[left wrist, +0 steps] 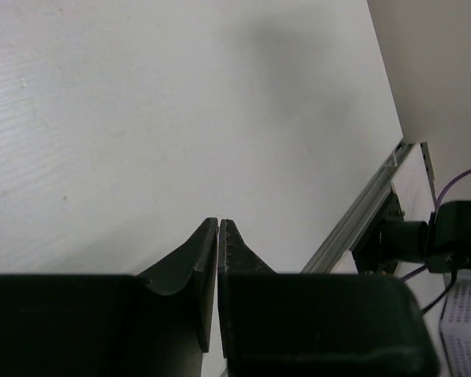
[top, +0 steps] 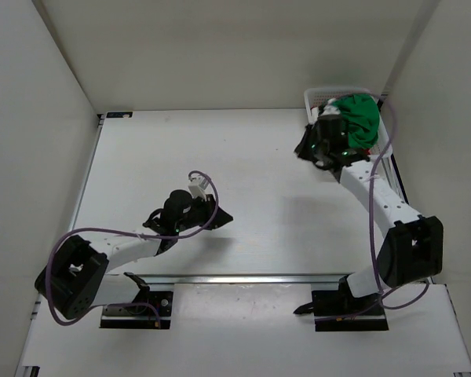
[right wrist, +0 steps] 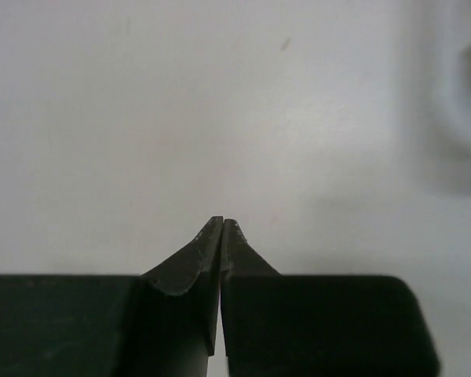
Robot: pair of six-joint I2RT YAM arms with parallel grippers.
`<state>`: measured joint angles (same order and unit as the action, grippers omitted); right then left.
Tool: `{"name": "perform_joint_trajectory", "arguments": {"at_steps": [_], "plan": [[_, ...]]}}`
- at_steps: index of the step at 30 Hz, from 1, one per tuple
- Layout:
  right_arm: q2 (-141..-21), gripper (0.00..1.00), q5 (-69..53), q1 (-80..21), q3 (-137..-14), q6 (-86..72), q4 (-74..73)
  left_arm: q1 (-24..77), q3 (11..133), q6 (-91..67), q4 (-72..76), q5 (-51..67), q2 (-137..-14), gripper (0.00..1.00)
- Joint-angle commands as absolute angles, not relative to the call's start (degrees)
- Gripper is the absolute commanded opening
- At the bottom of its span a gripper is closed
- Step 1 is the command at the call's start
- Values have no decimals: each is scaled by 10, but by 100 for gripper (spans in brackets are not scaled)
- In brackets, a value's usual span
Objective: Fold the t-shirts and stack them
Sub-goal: Grab crumpled tshirt from bin with the right arm
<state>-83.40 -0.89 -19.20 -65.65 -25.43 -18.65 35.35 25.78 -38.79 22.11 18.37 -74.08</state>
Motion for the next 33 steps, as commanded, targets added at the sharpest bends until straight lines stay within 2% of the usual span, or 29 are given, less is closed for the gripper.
{"name": "perform_joint_trajectory", "arguments": {"at_steps": [1,4,5,6,11,13,16,19,28,33], "plan": [[-846,0,58,-99,-748,-229,-232,366,229,-378,251,146,-687,17],[-877,0,83,-27,-788,-224,-240,349,220,-372,250,156,-682,25],[-892,1,77,-2,-811,-225,-250,346,215,-374,257,161,-678,31],[-909,10,83,23,-826,-215,-238,347,209,-376,263,163,-684,37],[-1021,42,-35,83,-923,-171,-215,358,210,-381,282,183,-709,42],[-1064,46,-55,80,-969,-140,-223,354,210,-381,285,190,-711,43],[-1130,48,-86,67,-1059,-100,-251,354,214,-376,278,190,-714,44],[-1182,53,-69,69,-1125,-90,-264,350,214,-377,286,192,-723,44],[-1345,59,-34,56,-1370,-48,-357,336,212,-386,301,203,-741,45],[-1363,57,-55,52,-1375,-49,-351,330,211,-388,305,207,-748,45]]}}
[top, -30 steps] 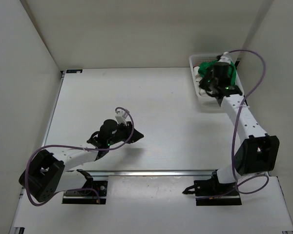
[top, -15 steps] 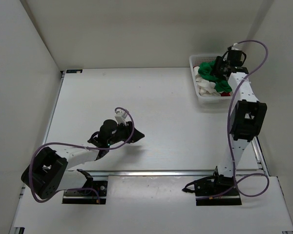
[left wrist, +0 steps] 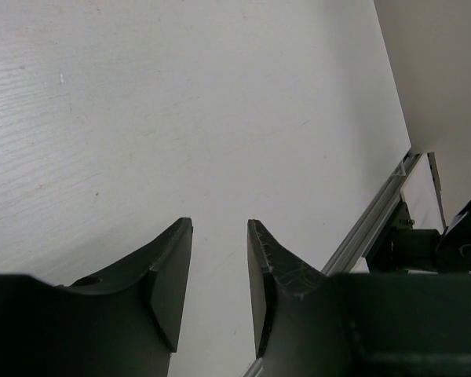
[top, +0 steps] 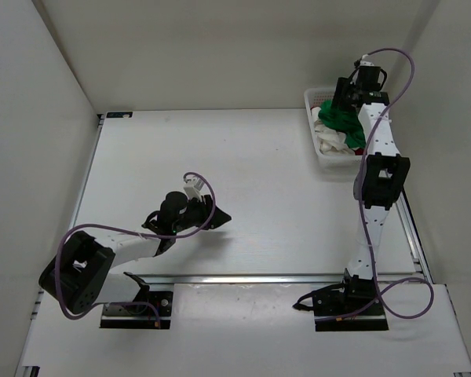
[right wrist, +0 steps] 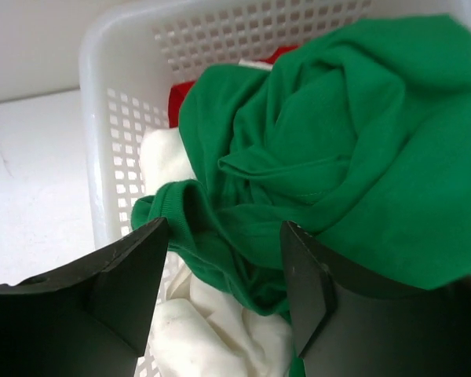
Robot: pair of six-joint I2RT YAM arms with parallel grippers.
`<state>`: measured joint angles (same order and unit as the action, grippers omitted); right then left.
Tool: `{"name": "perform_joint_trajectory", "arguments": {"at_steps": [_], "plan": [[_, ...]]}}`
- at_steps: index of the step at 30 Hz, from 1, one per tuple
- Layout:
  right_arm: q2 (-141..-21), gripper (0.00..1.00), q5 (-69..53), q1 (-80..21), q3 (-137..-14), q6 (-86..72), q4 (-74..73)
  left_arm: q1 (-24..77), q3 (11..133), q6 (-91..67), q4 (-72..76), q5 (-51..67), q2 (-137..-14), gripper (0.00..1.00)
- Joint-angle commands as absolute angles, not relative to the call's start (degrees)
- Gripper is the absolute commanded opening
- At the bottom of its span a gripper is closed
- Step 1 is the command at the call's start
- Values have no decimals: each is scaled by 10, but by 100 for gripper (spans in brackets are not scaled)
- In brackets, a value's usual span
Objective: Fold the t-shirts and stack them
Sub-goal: Grab crumpled tshirt from bin with the right arm
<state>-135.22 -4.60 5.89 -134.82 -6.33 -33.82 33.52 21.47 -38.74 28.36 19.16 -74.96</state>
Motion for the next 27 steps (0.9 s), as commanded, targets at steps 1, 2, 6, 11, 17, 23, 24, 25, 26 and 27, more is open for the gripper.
{"name": "perform_joint_trajectory", "arguments": {"at_steps": [1,2,6,11,17,23,24,25,26,27], "plan": [[-1368,57,-55,51,-1376,-50,-351,327,212,-388,304,207,-751,45],[-1371,55,-63,51,-1377,-54,-352,328,212,-389,305,207,-752,45],[-1368,46,-74,44,-1385,-55,-352,323,211,-389,305,206,-751,45],[-1355,1,-86,42,-1411,-76,-350,323,207,-390,301,201,-748,45],[-1277,0,-135,47,-1449,-111,-359,321,214,-394,287,199,-732,45],[-1103,0,-216,4,-1453,-124,-332,299,221,-423,285,217,-726,44],[-1064,0,-234,-25,-1438,-125,-316,296,220,-430,286,220,-722,44],[-1025,0,-236,-39,-1428,-125,-306,289,217,-436,286,221,-716,44],[-1003,0,-243,-45,-1405,-127,-288,281,215,-443,286,222,-708,43],[-963,0,-253,-57,-1391,-122,-274,277,212,-447,283,227,-703,44]]}}
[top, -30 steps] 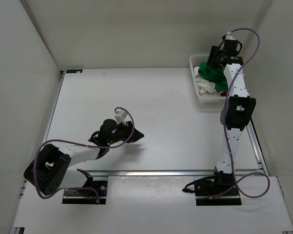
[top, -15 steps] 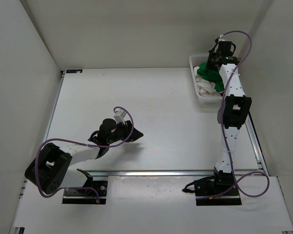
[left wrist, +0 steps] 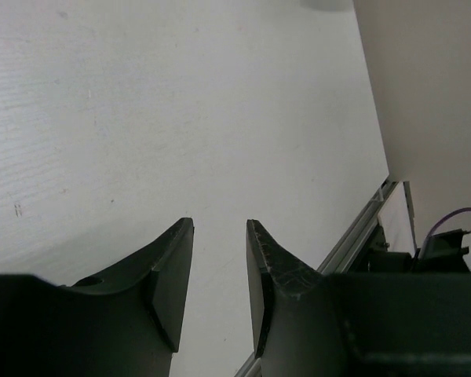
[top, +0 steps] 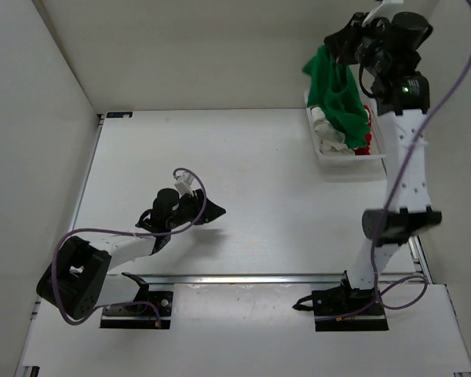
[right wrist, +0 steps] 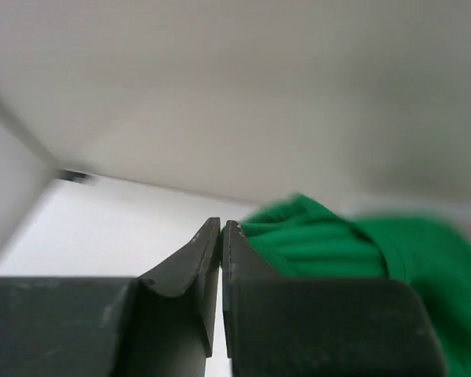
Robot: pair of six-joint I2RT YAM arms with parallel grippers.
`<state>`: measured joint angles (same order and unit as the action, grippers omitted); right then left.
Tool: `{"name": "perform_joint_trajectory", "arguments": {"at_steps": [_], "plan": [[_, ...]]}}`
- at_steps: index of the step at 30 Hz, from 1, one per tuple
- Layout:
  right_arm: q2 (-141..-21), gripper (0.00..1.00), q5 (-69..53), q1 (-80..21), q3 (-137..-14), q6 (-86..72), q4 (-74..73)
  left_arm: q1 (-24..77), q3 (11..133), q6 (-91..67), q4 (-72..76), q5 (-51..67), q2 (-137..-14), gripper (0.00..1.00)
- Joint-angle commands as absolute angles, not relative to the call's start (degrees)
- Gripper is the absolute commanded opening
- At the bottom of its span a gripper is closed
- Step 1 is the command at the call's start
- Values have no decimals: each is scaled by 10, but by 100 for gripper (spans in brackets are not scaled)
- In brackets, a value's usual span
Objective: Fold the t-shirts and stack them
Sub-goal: Grab crumpled tshirt from bin with the right arm, then move the tshirt to the center of the board
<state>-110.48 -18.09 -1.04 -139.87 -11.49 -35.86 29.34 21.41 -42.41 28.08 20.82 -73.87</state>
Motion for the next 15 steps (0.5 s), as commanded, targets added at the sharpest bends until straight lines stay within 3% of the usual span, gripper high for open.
{"name": "perform_joint_trajectory", "arguments": {"at_steps": [1,5,8,9,10,15], "plan": [[-930,0,-271,-62,-1360,-123,-253,268,201,-452,285,220,-694,44],[-842,1,-317,-59,-1254,-137,-200,206,185,-475,278,232,-651,44],[-760,0,-356,-44,-1070,-156,-134,146,170,-480,259,243,-614,46],[-704,0,-357,-51,-910,-171,-87,125,174,-473,243,243,-600,47],[-690,0,-326,-54,-866,-176,-50,116,174,-475,235,239,-596,47],[-627,0,-342,-12,-513,-321,110,120,175,-470,215,216,-582,52]]}}
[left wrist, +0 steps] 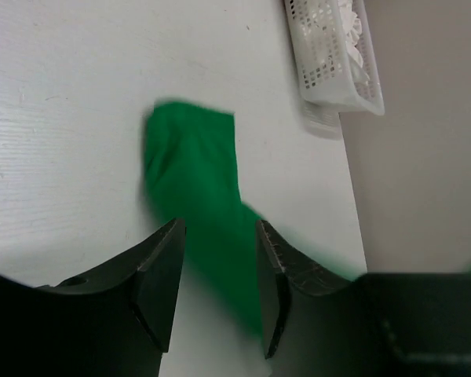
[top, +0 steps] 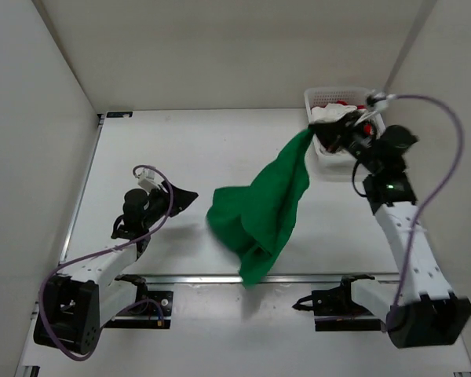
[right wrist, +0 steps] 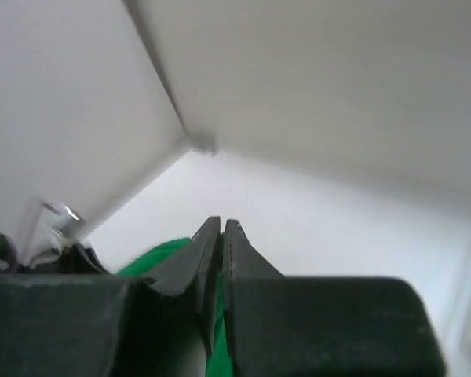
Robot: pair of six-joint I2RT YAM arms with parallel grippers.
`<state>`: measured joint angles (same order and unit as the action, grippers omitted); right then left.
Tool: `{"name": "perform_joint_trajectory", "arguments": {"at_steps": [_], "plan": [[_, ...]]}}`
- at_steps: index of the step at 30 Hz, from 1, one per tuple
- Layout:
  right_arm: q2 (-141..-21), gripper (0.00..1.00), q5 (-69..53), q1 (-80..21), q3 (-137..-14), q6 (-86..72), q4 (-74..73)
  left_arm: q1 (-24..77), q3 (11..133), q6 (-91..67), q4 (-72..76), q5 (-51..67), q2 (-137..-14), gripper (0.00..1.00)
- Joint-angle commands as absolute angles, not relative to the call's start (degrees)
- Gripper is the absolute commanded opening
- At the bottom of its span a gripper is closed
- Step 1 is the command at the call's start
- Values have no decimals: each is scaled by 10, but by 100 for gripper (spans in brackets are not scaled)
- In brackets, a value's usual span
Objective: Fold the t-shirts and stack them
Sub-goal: Move the tshirt to the center of the board
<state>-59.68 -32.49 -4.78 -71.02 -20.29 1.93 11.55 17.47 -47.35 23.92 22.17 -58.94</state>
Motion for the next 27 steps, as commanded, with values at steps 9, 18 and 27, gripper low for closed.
{"name": "perform_joint_trajectory", "arguments": {"at_steps": [9,18,27], "plan": [[-634,0,-280,69,-423,-343,91,192,191,-411,124,99,-607,58],[-672,47,-59,-45,-532,-299,-114,264,261,-349,30,-41,-660,70],[-571,36,-16,-139,-335,-372,-140,316,354,-307,0,-85,-823,76]]}}
